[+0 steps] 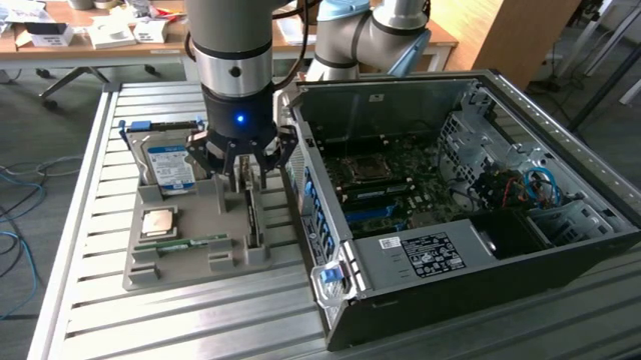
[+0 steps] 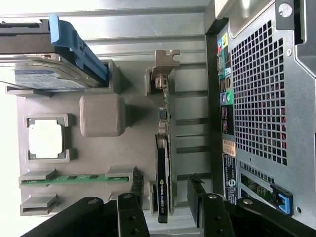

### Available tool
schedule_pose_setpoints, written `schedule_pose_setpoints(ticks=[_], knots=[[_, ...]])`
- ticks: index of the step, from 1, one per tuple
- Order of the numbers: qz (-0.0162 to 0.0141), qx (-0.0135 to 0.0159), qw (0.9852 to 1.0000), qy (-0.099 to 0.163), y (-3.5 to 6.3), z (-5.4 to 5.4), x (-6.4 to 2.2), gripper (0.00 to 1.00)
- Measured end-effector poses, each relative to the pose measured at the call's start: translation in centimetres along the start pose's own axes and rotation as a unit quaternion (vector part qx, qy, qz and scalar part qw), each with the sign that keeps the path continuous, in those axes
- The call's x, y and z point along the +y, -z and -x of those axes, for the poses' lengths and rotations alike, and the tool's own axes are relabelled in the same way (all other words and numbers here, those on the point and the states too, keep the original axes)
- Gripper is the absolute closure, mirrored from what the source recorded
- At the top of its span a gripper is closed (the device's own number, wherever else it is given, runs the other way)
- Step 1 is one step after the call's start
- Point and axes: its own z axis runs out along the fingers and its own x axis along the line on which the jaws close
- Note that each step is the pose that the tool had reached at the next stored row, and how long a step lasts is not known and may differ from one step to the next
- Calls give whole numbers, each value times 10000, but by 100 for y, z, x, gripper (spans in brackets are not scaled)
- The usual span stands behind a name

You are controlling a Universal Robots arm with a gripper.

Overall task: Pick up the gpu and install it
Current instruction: 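Pick up the gpu and move the gpu toward the slot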

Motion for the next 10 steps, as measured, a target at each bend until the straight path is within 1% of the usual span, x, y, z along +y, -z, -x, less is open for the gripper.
schedule_pose_setpoints(ticks=[6,10], knots=[[0,0,10000,0,-44,-1,-2,51],[-1,1,10000,0,-46,-1,-2,51]])
